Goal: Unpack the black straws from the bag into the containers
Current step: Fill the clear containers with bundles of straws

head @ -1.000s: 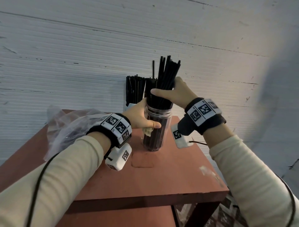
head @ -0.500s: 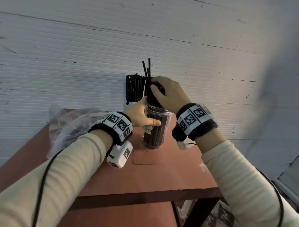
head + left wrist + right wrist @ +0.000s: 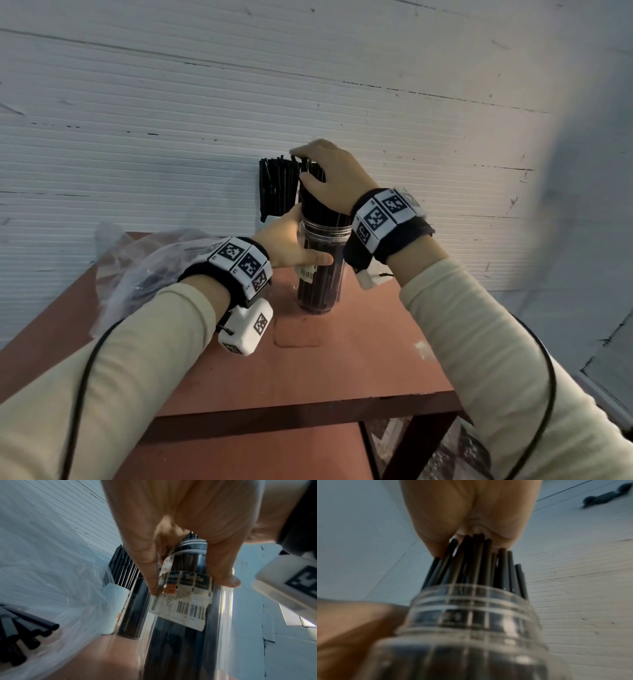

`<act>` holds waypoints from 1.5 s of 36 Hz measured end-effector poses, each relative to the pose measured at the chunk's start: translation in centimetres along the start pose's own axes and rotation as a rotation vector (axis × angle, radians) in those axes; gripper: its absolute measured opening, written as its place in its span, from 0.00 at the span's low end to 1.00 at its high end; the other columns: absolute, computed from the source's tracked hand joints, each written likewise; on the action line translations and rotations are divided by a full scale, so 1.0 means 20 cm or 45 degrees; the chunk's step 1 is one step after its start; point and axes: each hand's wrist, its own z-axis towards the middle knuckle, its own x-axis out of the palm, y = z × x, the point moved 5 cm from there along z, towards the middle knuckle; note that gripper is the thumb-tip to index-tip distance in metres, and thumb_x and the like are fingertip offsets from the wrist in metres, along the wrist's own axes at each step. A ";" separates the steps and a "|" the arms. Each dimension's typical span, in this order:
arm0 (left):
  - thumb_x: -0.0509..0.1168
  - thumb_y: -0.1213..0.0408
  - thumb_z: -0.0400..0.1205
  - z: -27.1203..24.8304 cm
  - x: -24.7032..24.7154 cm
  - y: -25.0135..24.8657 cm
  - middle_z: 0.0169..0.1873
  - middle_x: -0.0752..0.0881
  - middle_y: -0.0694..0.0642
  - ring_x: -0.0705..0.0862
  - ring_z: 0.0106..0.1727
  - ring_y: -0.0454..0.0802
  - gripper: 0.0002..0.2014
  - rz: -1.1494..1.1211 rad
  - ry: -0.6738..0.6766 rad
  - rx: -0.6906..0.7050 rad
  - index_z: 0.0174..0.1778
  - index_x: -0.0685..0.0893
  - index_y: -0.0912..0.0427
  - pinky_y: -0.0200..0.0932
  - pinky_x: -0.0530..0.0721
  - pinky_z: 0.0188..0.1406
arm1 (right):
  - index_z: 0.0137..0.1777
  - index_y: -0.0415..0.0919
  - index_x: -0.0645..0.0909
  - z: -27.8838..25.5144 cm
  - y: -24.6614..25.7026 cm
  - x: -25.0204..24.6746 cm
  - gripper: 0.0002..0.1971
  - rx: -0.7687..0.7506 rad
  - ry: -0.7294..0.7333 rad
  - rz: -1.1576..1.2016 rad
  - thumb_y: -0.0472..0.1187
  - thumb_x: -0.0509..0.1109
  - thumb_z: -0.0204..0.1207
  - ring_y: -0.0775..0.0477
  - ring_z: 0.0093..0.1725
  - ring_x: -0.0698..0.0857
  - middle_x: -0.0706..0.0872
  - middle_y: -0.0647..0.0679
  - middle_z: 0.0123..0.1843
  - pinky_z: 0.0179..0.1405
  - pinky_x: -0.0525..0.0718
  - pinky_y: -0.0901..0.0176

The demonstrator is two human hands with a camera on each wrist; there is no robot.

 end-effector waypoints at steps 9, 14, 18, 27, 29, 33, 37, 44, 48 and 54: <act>0.81 0.50 0.68 0.01 0.01 0.03 0.71 0.78 0.48 0.77 0.71 0.47 0.45 0.067 -0.032 -0.036 0.78 0.64 0.48 0.49 0.72 0.74 | 0.49 0.39 0.79 -0.19 -0.06 -0.06 0.05 0.122 -0.354 0.133 0.36 0.65 0.75 0.48 0.43 0.80 0.83 0.46 0.45 0.44 0.80 0.57; 0.80 0.53 0.70 0.01 0.01 0.02 0.71 0.76 0.45 0.74 0.70 0.42 0.47 0.035 -0.030 -0.038 0.81 0.61 0.50 0.39 0.70 0.69 | 0.77 0.42 0.71 -0.23 0.02 -0.02 0.21 0.072 -0.221 0.126 0.43 0.58 0.85 0.52 0.73 0.75 0.75 0.48 0.76 0.70 0.69 0.66; 0.80 0.55 0.71 0.00 0.00 0.01 0.72 0.74 0.47 0.71 0.71 0.41 0.49 0.014 -0.025 -0.056 0.83 0.56 0.54 0.35 0.66 0.65 | 0.73 0.42 0.77 -0.24 0.02 0.06 0.19 0.098 -0.078 -0.106 0.45 0.56 0.86 0.49 0.70 0.78 0.80 0.48 0.71 0.67 0.73 0.59; 0.79 0.57 0.73 -0.02 0.02 0.00 0.73 0.75 0.51 0.75 0.73 0.47 0.51 -0.045 0.010 -0.113 0.84 0.53 0.58 0.37 0.71 0.68 | 0.74 0.46 0.76 -0.25 0.04 0.08 0.20 -0.005 -0.154 -0.223 0.45 0.56 0.85 0.47 0.68 0.80 0.81 0.50 0.71 0.68 0.76 0.53; 0.78 0.58 0.73 -0.02 0.03 0.00 0.76 0.72 0.52 0.72 0.76 0.46 0.51 -0.067 0.002 -0.110 0.85 0.51 0.59 0.34 0.68 0.65 | 0.71 0.46 0.78 -0.25 0.03 0.08 0.19 0.028 -0.145 -0.225 0.46 0.57 0.85 0.47 0.67 0.80 0.82 0.50 0.68 0.67 0.76 0.52; 0.81 0.56 0.70 -0.04 0.02 -0.02 0.80 0.66 0.52 0.66 0.79 0.45 0.58 -0.061 -0.002 -0.088 0.85 0.46 0.60 0.31 0.66 0.68 | 0.74 0.43 0.76 -0.24 0.05 0.06 0.20 0.017 -0.208 -0.129 0.46 0.59 0.84 0.46 0.77 0.71 0.75 0.48 0.76 0.78 0.67 0.52; 0.80 0.45 0.58 -0.09 -0.04 0.01 0.83 0.61 0.55 0.62 0.83 0.49 0.66 0.025 -0.028 -0.104 0.86 0.44 0.51 0.52 0.65 0.81 | 0.72 0.38 0.76 -0.27 0.14 0.01 0.20 -0.070 -0.360 0.027 0.42 0.62 0.82 0.43 0.73 0.73 0.76 0.44 0.73 0.72 0.65 0.62; 0.61 0.67 0.73 -0.33 -0.32 0.02 0.57 0.85 0.36 0.83 0.60 0.42 0.24 0.154 -0.332 0.022 0.52 0.82 0.27 0.51 0.80 0.66 | 0.42 0.32 0.80 -0.32 0.31 0.07 0.07 -0.145 -0.439 0.280 0.28 0.61 0.70 0.49 0.38 0.78 0.82 0.44 0.39 0.37 0.73 0.66; 0.62 0.68 0.77 -0.49 -0.47 0.07 0.54 0.88 0.38 0.86 0.55 0.42 0.20 0.271 -0.421 -0.025 0.45 0.85 0.31 0.55 0.82 0.63 | 0.44 0.35 0.85 -0.31 0.38 0.26 0.12 0.008 0.066 0.272 0.29 0.60 0.72 0.50 0.40 0.81 0.88 0.44 0.42 0.41 0.76 0.62; 0.69 0.65 0.80 -0.63 -0.55 0.23 0.74 0.77 0.48 0.80 0.60 0.54 0.16 0.469 -0.162 -0.246 0.57 0.85 0.38 0.47 0.75 0.63 | 0.59 0.36 0.85 -0.34 0.47 0.60 0.17 0.131 0.835 -0.013 0.44 0.59 0.83 0.43 0.55 0.84 0.88 0.44 0.56 0.59 0.82 0.51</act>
